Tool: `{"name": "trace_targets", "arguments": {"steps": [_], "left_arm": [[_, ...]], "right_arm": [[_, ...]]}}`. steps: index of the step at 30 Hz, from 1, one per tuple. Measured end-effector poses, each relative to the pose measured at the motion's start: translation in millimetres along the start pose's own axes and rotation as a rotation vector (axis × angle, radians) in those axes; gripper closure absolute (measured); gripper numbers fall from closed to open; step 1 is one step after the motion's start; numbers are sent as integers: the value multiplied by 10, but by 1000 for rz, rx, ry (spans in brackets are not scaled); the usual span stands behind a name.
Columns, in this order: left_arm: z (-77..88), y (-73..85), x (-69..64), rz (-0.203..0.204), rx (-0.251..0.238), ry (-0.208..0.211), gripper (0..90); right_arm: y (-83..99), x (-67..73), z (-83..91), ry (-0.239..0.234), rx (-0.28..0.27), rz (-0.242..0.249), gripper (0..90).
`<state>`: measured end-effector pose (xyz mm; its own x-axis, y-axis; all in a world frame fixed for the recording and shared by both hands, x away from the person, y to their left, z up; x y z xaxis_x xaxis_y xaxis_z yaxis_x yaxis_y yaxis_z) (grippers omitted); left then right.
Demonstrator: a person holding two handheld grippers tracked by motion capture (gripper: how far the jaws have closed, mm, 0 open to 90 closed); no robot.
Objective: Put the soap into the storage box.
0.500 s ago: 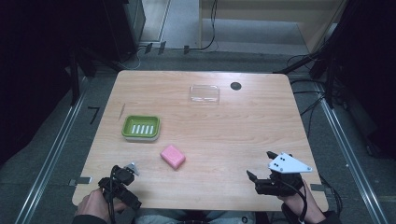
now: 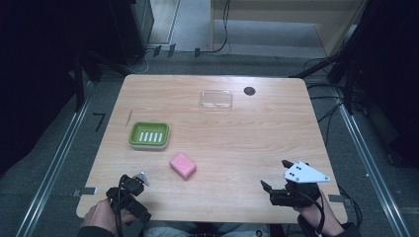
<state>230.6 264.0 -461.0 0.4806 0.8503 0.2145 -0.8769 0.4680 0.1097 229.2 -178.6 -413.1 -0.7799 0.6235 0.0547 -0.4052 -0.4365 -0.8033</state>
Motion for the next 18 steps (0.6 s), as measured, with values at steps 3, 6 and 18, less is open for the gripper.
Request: {"name": "trace_targets", "arguments": {"steps": [3, 6, 18], "left_arm": [[9, -9, -13, -5, -3, 2, 0], [28, -17, -27, -13, -6, 3, 0], [73, -54, -9, -14, -32, 14, 0]], "right_arm": [[2, -11, 1, 0, -6, -6, 138], [-5, 1, -7, -1, -2, 0, 138], [-44, 12, -52, -14, -1, 16, 138]]}}
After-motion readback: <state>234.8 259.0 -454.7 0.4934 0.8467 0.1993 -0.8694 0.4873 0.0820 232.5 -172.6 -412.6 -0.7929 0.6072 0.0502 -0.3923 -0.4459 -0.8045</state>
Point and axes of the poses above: each handheld gripper's, and its own axes: z roughly backward along the jaws, y roughly out of its underside, x roughly to its left, the point moved 1 cm from there along -z, roughly forward along the jaws, and after that the axes turned 15 degrees about -y, right-handed, at the moved point
